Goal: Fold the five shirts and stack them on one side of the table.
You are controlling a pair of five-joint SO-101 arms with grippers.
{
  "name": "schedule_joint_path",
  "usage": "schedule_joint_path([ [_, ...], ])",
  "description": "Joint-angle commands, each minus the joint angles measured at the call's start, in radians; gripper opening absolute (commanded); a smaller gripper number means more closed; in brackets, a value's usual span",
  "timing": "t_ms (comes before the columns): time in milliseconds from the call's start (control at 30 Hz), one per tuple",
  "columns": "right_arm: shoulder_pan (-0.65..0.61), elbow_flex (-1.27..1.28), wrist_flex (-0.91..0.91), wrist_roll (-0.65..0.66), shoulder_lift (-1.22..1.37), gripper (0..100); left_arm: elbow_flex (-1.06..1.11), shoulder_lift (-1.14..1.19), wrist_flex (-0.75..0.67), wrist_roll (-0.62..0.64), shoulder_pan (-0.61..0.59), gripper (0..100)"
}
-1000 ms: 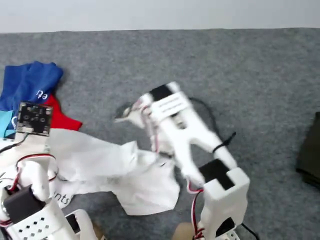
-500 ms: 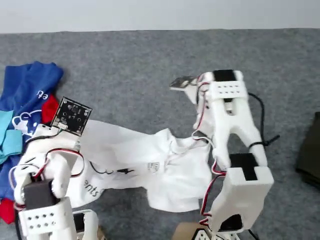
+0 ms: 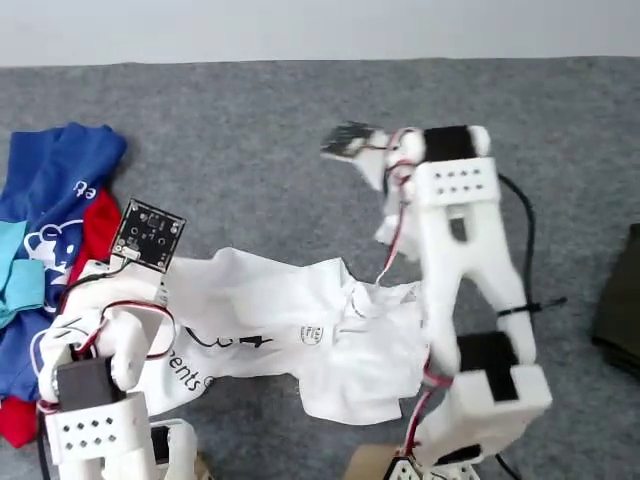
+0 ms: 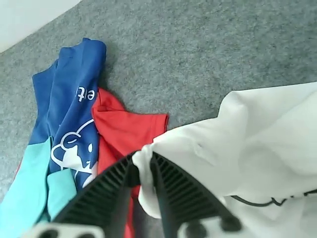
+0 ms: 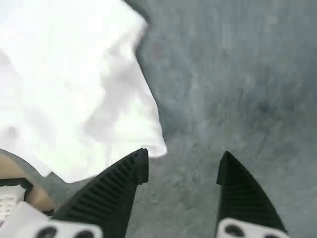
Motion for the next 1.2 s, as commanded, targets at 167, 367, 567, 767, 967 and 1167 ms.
schedule_joint_path([
  [167, -0.294, 0.193, 0.041, 0.011, -0.174, 23.6, 0.137, -0.006, -0.106, 0.031, -0.155, 0],
  [367, -0.412, 0.344, 0.025, 0.011, -0.173, 23.6, 0.177, -0.011, -0.106, 0.031, -0.210, 0],
  [567, -0.466, 0.466, -0.091, 0.055, -0.168, 23.6, 0.177, -0.011, -0.106, 0.032, -0.207, 0],
  [767, -0.460, 0.543, -0.237, 0.083, -0.153, 23.6, 0.177, -0.011, -0.101, 0.032, -0.207, 0],
  [967, -0.403, 0.506, -0.314, 0.083, -0.054, 23.5, 0.179, -0.011, -0.100, 0.032, -0.207, 0],
  [1167, -0.374, 0.411, -0.308, 0.083, 0.031, 23.5, 0.179, -0.011, -0.100, 0.032, -0.206, 0],
])
